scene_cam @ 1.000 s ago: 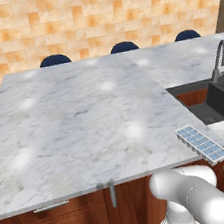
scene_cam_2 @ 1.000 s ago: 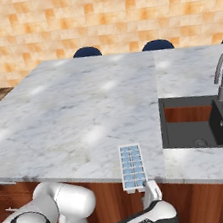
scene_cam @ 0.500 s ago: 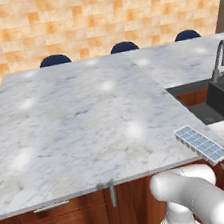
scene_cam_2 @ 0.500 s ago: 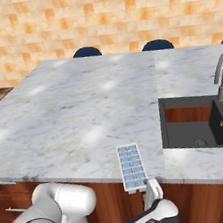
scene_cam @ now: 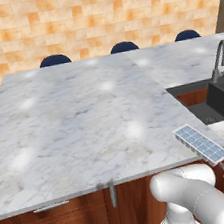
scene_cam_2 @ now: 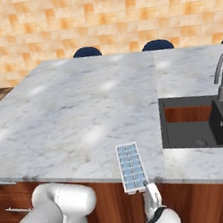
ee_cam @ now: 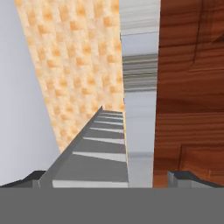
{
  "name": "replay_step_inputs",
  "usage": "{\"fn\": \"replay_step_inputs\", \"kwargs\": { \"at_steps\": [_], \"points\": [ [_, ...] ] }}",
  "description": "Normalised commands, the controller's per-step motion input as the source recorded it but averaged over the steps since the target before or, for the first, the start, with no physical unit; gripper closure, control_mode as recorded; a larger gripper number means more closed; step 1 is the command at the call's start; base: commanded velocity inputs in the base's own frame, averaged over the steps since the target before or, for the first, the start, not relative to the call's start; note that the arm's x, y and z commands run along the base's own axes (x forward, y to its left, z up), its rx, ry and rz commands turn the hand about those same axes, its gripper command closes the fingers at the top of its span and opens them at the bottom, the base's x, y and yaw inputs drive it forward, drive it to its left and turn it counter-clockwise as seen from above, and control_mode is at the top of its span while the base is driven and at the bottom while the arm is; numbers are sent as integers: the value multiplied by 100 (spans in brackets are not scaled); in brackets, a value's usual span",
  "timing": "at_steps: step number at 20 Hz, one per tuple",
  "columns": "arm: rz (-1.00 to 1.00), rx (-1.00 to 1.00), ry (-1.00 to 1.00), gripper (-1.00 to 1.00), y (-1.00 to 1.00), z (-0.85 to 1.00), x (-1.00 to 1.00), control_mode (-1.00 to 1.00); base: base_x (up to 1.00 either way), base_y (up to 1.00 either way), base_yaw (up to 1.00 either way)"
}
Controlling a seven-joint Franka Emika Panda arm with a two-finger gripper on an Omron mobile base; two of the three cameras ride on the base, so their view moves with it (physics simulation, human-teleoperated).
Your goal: The ice cube tray has been filled with water. Take the tray and place it in the freezer to make ice. Close the freezer door after placing the tray.
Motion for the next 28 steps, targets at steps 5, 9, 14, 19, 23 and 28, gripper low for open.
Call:
{"fn": "replay_step_inputs", "kwargs": {
  "at_steps": [5,9,14,19,23,28],
  "points": [
    [-14,-17,-10,-100,49,10,3,-100,0,0,0],
    [-13,-10,0,-100,19,21,13,-100,0,0,0],
    [-14,-5,3,-100,11,20,20,-100,0,0,0],
    [-11,-4,3,100,14,12,14,-100,0,0,0],
    [0,0,0,100,0,5,-16,-100,0,0,0],
    [2,0,-4,100,-8,59,-37,-100,0,0,0]
  ]
}}
